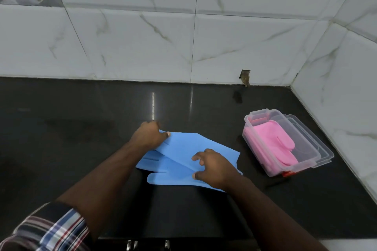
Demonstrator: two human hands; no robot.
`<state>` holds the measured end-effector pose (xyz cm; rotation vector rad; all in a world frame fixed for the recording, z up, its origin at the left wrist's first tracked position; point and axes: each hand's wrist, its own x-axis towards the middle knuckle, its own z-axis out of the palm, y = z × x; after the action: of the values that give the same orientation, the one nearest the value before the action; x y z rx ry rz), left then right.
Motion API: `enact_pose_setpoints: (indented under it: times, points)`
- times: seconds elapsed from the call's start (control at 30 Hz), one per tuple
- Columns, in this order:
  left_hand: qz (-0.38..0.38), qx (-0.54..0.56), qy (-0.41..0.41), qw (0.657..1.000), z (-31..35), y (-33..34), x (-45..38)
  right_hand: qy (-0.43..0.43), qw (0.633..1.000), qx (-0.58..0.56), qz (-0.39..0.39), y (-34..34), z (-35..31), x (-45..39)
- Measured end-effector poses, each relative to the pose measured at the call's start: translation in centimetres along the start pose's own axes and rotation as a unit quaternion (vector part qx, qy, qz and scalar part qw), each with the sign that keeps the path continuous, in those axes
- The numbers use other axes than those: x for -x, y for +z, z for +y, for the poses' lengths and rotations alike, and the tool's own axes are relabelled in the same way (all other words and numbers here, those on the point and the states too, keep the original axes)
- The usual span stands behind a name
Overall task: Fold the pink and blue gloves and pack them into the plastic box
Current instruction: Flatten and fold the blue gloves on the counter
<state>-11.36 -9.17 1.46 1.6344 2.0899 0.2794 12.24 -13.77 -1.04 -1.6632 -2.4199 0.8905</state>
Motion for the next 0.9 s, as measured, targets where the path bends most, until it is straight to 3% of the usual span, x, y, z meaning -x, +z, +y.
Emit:
enact_pose_setpoints:
  times: [0.1,0.23,0.33,0.4,0.53,0.63,0.77,0.9]
  points:
    - [-0.015,-0.015,0.018,1.000,0.2,-0.1,-0.5,0.001,1.000,0.002,0.006,0.3,0.3,-0.1]
    - [-0.115,-0.066,0.095,0.987,-0.1,-0.4,0.0,0.004,0.999,-0.005,0.041,0.1,0.5,-0.2]
    - [-0.095,-0.199,0.124,0.968,-0.4,-0.5,0.6,0.007,0.995,-0.038,0.090,-0.7,0.7,-0.3]
    - [-0.060,-0.226,0.135,0.963,-0.5,-0.4,0.6,0.001,0.989,-0.061,0.131,-1.6,0.7,-0.2]
    - [0.056,-0.147,0.138,0.978,1.1,-1.4,0.3,-0.018,0.979,-0.066,0.194,-3.9,0.3,-0.6]
    - [0.096,-0.091,0.145,0.981,3.3,-3.6,-0.1,-0.011,0.966,-0.056,0.252,-6.2,0.2,-1.5]
    - [0.085,-0.038,0.193,0.977,5.1,-7.5,0.5,-0.032,0.939,-0.065,0.336,-8.9,-0.2,-1.3]
    - [0.033,0.004,0.233,0.972,4.3,-10.2,2.5,-0.073,0.942,-0.109,0.308,-8.9,-0.5,1.1]
